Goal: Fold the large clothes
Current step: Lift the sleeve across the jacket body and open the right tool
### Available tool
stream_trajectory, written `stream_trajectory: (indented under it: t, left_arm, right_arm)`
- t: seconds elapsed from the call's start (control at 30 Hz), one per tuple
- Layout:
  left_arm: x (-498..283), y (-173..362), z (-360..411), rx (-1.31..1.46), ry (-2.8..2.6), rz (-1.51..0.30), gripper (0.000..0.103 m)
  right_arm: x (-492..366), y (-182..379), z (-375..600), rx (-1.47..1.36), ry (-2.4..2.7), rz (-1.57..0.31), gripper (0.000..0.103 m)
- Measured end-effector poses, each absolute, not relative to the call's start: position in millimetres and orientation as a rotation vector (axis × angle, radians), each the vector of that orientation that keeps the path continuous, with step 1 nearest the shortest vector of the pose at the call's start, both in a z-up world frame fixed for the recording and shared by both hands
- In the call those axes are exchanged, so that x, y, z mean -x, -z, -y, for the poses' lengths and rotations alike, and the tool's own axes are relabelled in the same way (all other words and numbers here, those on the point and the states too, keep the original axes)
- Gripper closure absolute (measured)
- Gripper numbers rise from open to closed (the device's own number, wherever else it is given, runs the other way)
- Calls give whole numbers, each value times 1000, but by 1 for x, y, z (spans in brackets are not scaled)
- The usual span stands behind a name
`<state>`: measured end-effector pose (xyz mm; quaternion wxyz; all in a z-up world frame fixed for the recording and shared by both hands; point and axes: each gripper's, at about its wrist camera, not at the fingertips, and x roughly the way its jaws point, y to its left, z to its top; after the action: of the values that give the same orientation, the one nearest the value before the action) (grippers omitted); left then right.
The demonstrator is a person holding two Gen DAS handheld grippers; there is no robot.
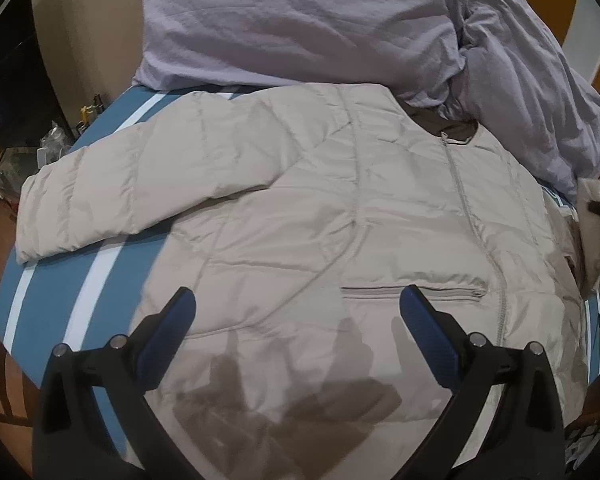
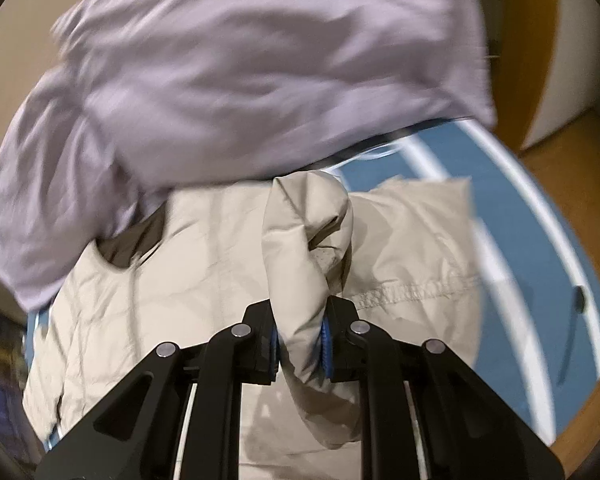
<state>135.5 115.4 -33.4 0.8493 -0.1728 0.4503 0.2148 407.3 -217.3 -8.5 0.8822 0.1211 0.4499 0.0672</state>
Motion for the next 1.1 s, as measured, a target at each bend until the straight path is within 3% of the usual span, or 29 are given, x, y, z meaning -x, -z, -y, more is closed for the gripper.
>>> stream_trajectory:
  t: [0.4,0.8,0.87,1.03,1.1]
  left_arm:
    - [-116,34,-137,383,-484,-948,2]
    - [-118,31,-143,383,-480,-938,2]
    - [-120,32,-144,382,-478,-941,2]
    - [-122,33,-149,380,-480,-945,2]
    - [-122,34,-153,383,-485,-948,2]
  right_arm:
    - [-387,35,80,-161,-369,-1050,87]
    - [-386,36,18,-229,-502,-1084,86]
    - [-385,44,9,-192,-511,-1105,83]
    - [-382,37,15,-200,-544,-1099,59]
    - [-380,23,22,-216,-558,-1050,55]
